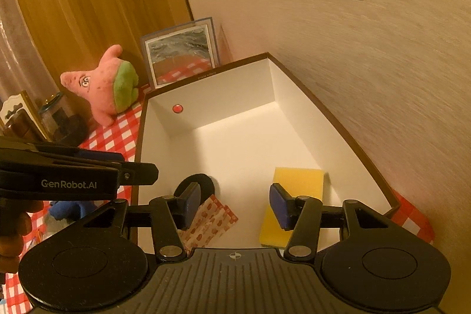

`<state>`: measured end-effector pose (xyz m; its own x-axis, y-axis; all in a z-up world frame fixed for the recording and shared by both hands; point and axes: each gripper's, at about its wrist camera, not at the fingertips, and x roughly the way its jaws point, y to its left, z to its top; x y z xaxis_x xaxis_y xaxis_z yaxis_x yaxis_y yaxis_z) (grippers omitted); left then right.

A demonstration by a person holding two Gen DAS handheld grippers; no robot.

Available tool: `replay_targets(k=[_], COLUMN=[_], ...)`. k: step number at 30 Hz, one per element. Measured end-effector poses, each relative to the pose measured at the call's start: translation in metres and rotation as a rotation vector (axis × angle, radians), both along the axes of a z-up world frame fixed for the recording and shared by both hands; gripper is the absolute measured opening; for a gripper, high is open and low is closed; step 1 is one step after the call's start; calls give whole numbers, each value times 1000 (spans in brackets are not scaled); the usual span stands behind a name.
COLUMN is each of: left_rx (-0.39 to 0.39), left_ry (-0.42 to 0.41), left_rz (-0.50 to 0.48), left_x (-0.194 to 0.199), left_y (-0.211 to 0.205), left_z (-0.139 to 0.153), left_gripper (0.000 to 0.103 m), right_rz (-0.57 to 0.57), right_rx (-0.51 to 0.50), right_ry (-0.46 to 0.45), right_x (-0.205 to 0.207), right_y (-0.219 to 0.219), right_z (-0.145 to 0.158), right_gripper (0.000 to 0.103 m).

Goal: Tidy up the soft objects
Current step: 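Lower into the box and open the left gripper while the right gripper opens, then withdraw both grippers from the box back over the table items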

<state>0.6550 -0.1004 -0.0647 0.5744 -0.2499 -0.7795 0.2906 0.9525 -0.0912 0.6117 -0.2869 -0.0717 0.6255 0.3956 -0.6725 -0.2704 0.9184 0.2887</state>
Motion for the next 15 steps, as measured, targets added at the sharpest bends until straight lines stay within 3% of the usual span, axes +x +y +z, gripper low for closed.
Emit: replay_targets(k=[8,15], left_rx=[-18,-25], left_ry=[-19,-28], left_rz=[20,82], left_x=[-16,-52], left_y=[12,50], left_z=[9,18], left_gripper=[49,50], right_rz=[-5,22], right_rx=[4,32], right_ry=[-13,-23], right_x=[-10,-30], right_y=[1,14], right_z=[6,17], right_gripper=[53,53])
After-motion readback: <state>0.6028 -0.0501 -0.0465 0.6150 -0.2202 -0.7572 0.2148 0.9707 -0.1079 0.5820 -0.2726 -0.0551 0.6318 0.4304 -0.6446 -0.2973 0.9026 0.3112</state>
